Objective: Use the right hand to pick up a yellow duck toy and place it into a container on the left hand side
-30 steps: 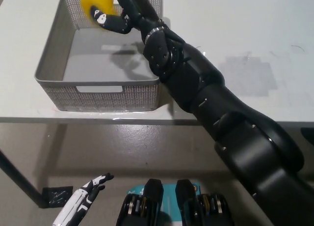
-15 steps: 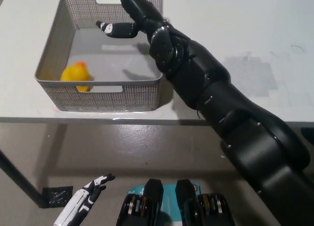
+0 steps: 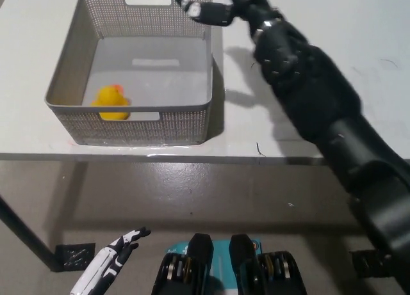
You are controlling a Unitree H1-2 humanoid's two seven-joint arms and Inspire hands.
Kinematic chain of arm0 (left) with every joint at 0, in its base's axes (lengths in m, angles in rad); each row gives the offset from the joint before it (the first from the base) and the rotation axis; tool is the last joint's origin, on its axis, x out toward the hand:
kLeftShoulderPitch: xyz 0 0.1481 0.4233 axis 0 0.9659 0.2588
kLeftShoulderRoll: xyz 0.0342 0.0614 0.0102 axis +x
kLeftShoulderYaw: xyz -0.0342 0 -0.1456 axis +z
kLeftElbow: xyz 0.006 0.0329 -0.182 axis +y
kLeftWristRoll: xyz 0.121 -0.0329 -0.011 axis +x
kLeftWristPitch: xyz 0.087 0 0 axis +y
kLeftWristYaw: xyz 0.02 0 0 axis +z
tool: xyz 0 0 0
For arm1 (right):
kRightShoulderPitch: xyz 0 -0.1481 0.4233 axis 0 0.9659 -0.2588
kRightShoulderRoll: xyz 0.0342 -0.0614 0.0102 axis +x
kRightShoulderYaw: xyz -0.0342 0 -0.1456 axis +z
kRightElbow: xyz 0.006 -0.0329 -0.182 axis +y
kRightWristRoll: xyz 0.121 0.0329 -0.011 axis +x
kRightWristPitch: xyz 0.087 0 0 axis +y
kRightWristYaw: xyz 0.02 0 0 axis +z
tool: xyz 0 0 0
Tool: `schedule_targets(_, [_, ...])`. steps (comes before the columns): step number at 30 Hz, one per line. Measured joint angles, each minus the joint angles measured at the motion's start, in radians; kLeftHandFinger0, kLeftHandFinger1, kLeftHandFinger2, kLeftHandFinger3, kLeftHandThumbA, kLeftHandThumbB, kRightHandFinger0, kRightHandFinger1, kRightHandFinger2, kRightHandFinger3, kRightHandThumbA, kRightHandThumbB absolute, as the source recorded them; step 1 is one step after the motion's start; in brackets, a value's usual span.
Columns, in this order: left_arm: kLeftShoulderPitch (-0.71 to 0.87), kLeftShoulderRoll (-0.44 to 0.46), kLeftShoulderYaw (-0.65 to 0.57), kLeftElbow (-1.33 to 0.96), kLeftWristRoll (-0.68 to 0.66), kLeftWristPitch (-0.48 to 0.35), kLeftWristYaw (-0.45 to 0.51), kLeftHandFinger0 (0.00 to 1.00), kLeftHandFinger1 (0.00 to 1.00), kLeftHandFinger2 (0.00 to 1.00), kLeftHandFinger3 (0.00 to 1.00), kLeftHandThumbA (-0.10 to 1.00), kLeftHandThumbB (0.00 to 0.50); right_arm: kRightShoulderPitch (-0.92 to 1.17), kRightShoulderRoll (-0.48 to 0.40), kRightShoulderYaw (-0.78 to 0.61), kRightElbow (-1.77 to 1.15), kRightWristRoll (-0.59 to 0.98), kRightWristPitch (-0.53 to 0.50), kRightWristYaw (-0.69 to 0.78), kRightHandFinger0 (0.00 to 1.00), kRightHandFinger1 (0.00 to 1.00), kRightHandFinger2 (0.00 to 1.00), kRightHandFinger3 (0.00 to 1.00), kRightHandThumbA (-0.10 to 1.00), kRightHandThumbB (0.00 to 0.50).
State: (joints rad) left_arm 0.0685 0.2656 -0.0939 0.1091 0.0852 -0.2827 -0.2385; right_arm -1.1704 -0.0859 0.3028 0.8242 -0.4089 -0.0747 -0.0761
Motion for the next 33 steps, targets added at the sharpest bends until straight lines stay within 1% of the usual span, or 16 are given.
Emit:
schedule_targets(2, [0.0,0.0,0.0,0.002,0.0,0.001,0.0,1.0,1.0,1.0,1.0,1.0,0.284,0.045,-0.024,-0.012,-0.076,0.001,0.014,0.008,1.0,1.0,1.0,1.0,0.74,0.312])
schedule_targets(5, [0.0,-0.001,0.0,0.004,0.001,0.001,0.0,1.0,1.0,1.0,1.0,1.0,0.288,0.111,-0.054,-0.035,-0.187,0.002,0.031,0.017,1.0,1.0,1.0,1.0,0.67,0.281])
schedule_targets(7, [0.0,-0.001,0.0,0.007,0.001,0.001,0.0,1.0,1.0,1.0,1.0,1.0,0.283,0.153,-0.07,-0.051,-0.253,0.004,0.042,0.022,1.0,1.0,1.0,1.0,0.65,0.283])
schedule_targets(10, [0.0,-0.001,0.0,0.011,0.001,0.001,0.0,1.0,1.0,1.0,1.0,1.0,0.28,0.223,-0.093,-0.079,-0.356,0.007,0.055,0.026,1.0,1.0,1.0,1.0,0.59,0.26])
schedule_targets(12, [-0.001,-0.001,0.0,0.014,0.001,0.002,0.0,1.0,1.0,1.0,1.0,1.0,0.308,0.269,-0.103,-0.096,-0.415,0.009,0.061,0.029,1.0,1.0,1.0,1.0,0.57,0.262])
schedule_targets(15, [-0.001,-0.001,0.0,0.019,0.001,0.002,0.0,1.0,1.0,1.0,1.0,1.0,0.306,0.333,-0.113,-0.117,-0.497,0.016,0.067,0.031,1.0,1.0,1.0,1.0,0.59,0.243])
schedule_targets(16, [-0.001,-0.002,0.0,0.021,0.001,0.002,0.0,1.0,1.0,1.0,1.0,1.0,0.287,0.37,-0.116,-0.125,-0.544,0.023,0.07,0.031,1.0,1.0,1.0,1.0,0.61,0.248])
schedule_targets(18, [-0.002,-0.002,0.0,0.027,0.001,0.002,-0.001,1.0,1.0,1.0,1.0,1.0,0.284,0.425,-0.117,-0.137,-0.605,0.033,0.075,0.032,1.0,1.0,1.0,1.0,0.61,0.25])
schedule_targets(22, [-0.007,-0.002,0.001,0.035,0.0,0.002,-0.001,1.0,1.0,1.0,1.0,1.0,0.287,0.573,-0.116,-0.169,-0.755,0.062,0.076,0.032,1.0,1.0,1.0,1.0,0.68,0.232])
schedule_targets(23, [-0.007,-0.002,0.001,0.035,0.0,0.002,-0.001,1.0,1.0,1.0,1.0,1.0,0.264,0.589,-0.116,-0.171,-0.776,0.066,0.076,0.032,1.0,1.0,1.0,1.0,0.82,0.231])
schedule_targets(24, [-0.009,-0.003,0.002,0.035,-0.001,0.002,-0.001,1.0,1.0,1.0,1.0,1.0,0.263,0.654,-0.116,-0.18,-0.832,0.082,0.076,0.032,1.0,1.0,1.0,1.0,0.85,0.224])
schedule_targets(26, [-0.013,-0.004,0.004,0.036,-0.003,0.002,-0.001,1.0,1.0,1.0,1.0,1.0,0.245,0.733,-0.116,-0.191,-0.898,0.11,0.075,0.035,1.0,1.0,1.0,1.0,0.98,0.251])
schedule_targets(27, [-0.015,-0.005,0.006,0.036,-0.005,0.002,-0.001,1.0,1.0,1.0,1.0,1.0,0.241,0.767,-0.116,-0.196,-0.93,0.128,0.075,0.038,1.0,1.0,1.0,1.0,1.0,0.267])
schedule_targets(29, [-0.018,-0.007,0.013,0.036,-0.007,0.002,-0.001,1.0,1.0,1.0,1.0,1.0,0.233,0.843,-0.114,-0.204,-0.973,0.166,0.071,0.043,1.0,1.0,1.0,1.0,1.0,0.243])
schedule_targets(32, [-0.019,-0.009,0.021,0.036,-0.012,0.002,-0.001,1.0,1.0,1.0,1.0,1.0,0.227,0.94,-0.109,-0.21,-0.99,0.218,0.054,0.053,1.0,1.0,1.0,1.0,1.0,0.293])
schedule_targets(33, [-0.019,-0.012,0.026,0.036,-0.017,0.002,-0.001,1.0,1.0,1.0,1.0,1.0,0.226,0.995,-0.105,-0.21,-0.989,0.246,0.046,0.061,1.0,1.0,1.0,1.0,1.0,0.295])
